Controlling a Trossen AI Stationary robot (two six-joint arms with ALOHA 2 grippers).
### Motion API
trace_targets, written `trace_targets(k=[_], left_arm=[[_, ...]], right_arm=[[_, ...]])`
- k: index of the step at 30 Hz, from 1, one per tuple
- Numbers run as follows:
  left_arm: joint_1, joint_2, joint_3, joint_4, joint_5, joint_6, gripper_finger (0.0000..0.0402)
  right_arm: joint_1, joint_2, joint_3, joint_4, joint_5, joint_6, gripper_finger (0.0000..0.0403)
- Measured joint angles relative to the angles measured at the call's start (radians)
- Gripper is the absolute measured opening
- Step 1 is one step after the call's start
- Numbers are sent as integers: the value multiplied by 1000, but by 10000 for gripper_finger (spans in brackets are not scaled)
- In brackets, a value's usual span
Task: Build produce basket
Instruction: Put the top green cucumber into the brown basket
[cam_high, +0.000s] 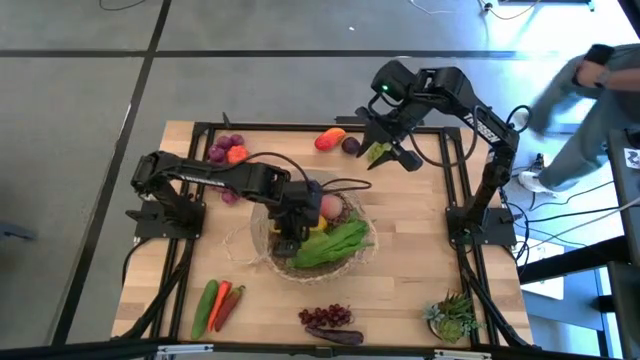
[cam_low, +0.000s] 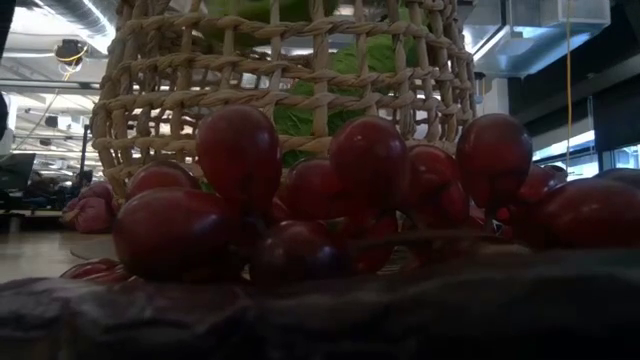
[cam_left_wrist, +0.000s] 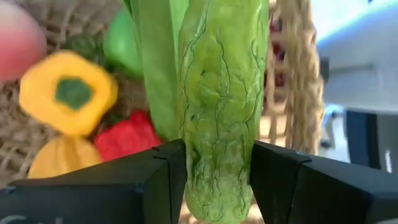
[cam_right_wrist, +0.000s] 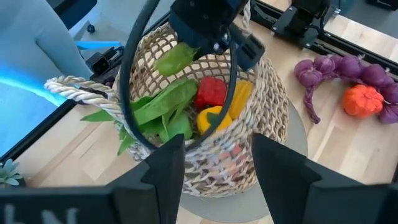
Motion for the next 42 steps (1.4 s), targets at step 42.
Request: trace_targets(k=[42], left_arm=[[0,4,-2,-9,46,-31,170]], right_arm=[[0,0,0,-1,43,-1,180]])
